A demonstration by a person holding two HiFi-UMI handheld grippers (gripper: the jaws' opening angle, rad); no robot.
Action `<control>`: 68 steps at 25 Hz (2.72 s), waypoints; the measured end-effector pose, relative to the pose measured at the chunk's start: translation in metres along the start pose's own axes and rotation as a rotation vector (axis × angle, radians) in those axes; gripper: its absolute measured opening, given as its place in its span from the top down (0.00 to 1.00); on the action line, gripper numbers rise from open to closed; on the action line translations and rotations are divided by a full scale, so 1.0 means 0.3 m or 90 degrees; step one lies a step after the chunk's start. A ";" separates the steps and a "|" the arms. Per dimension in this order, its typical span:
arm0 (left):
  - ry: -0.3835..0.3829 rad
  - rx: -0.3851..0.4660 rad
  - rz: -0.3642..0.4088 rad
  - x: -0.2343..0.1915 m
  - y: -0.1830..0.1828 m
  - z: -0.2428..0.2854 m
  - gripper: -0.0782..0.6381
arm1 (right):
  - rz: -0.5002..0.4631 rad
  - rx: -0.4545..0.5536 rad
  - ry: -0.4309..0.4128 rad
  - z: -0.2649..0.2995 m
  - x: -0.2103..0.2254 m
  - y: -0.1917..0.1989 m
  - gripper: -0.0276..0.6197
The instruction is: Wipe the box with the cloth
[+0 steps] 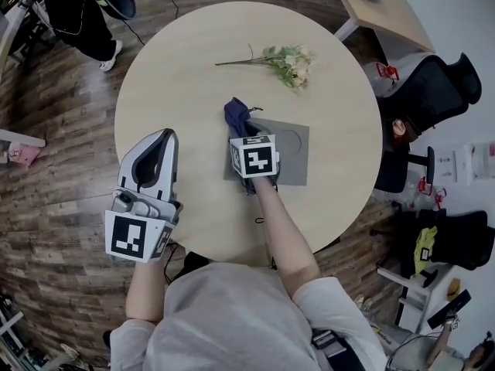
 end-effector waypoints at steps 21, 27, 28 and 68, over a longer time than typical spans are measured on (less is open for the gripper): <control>0.053 -0.002 0.013 0.097 -0.023 0.053 0.88 | 0.053 -0.004 0.102 -0.133 0.275 0.058 0.79; 0.073 0.002 0.018 0.123 -0.034 0.080 0.88 | 0.083 -0.009 0.158 -0.209 0.435 0.121 0.79; 0.078 0.002 0.019 0.130 -0.035 0.086 0.88 | 0.090 -0.007 0.163 -0.224 0.456 0.128 0.79; 0.061 0.030 0.025 0.135 -0.090 -0.060 0.88 | 0.173 0.045 0.031 -0.307 0.164 0.114 0.78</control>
Point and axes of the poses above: the fingertips, and each gripper's own axes: z forward along the fingers, x to its right, y out of its underside, the point moved 7 cm from there along -z, backward along the fingers, and after that the axes turned 2 degrees about z, right-handed, at the moved point
